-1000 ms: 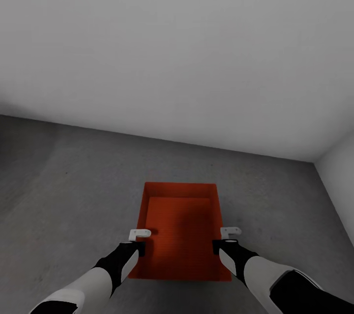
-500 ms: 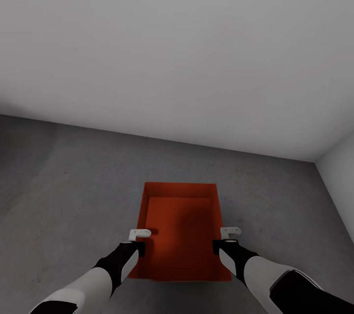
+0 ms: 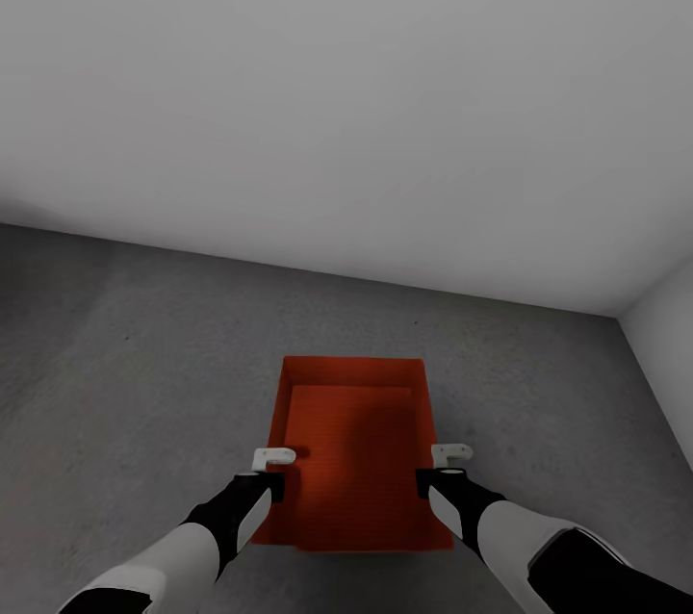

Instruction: Move the two storage containers from the living room to the garage. In the garage, place one container on the floor and stack the other container on top of it (either order is fine).

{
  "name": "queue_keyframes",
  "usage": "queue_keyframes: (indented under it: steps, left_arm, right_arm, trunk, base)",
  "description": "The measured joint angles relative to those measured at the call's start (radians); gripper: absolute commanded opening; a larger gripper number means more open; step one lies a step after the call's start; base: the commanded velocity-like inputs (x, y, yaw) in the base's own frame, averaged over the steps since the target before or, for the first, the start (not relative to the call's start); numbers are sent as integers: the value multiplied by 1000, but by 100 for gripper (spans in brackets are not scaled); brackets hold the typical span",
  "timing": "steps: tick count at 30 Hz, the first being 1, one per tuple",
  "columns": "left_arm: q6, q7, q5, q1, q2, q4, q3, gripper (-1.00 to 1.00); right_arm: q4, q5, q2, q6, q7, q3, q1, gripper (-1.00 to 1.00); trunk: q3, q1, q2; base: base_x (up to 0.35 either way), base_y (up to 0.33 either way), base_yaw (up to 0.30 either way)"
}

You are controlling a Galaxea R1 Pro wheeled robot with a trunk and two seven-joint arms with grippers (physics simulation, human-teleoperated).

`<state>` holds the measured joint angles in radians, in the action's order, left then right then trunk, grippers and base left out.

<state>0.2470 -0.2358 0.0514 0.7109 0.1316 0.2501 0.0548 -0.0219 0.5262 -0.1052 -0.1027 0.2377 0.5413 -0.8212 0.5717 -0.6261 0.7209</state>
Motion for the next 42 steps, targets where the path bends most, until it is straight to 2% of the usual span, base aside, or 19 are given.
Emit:
queue_keyframes:
  steps: [18,23,29,42]
  left_arm:
    - [1,0,0,0,0,0,0,-100]
    - [1,0,0,0,0,1,0,-100]
    - [1,0,0,0,0,1,0,-100]
    - [-1,0,0,0,0,1,1,-100]
  right_arm:
    - [0,0,0,-1,0,0,0,-100]
    - [0,0,0,0,0,0,0,-100]
    - [0,0,0,0,0,-1,0,-100]
    - [0,0,0,3,0,-1,0,-100]
  trunk:
    - [56,-69,126]
    - [57,-69,126]
    - [75,-92,168]
    - [75,-92,168]
  base:
    - [0,0,0]
    - [0,0,0]
    - [0,0,0]
    - [0,0,0]
